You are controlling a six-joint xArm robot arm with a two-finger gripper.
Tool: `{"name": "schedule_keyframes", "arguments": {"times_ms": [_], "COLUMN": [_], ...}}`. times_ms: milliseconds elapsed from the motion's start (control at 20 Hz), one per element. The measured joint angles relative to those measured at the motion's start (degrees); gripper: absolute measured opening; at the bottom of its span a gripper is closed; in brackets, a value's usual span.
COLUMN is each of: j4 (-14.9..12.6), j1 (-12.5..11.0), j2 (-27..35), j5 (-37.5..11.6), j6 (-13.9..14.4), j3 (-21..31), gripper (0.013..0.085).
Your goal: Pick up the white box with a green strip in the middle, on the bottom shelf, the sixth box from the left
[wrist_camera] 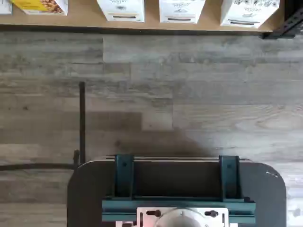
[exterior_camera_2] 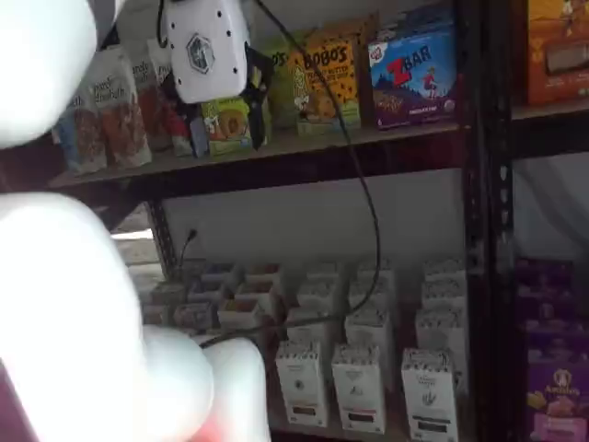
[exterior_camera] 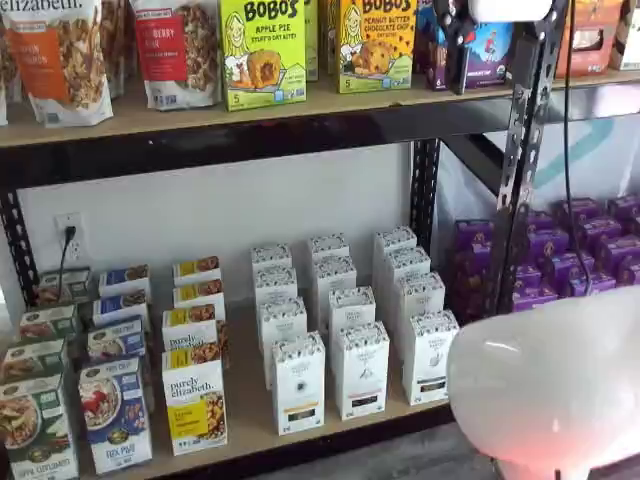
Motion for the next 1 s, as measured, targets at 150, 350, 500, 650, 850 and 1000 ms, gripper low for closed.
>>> {"name": "schedule_keyframes", "arguments": {"times_ms": [150, 350, 500, 650, 850, 1000], "j4": [-3.41, -3.82, -4.72, -4.82, -3.31, -2.27], "j1": [3.05, 2.77, 2.64, 1.26, -1.96, -4.11], "j2": [-0.86, -0.89, -1.18, -1.55, -1.83, -3.27], "j5": [-1.60, -2.27, -3.50, -5.73, -9.28, -16.14], "j6": [1.64, 1.32, 0.90, -0.31, -2.89, -4.71], "j3": [0.84, 1.37, 2.50, 4.69, 8.85, 15.71], "gripper": [0.0850, 0.0850, 0.0850, 0.0850, 0.0850, 0.0850]}}
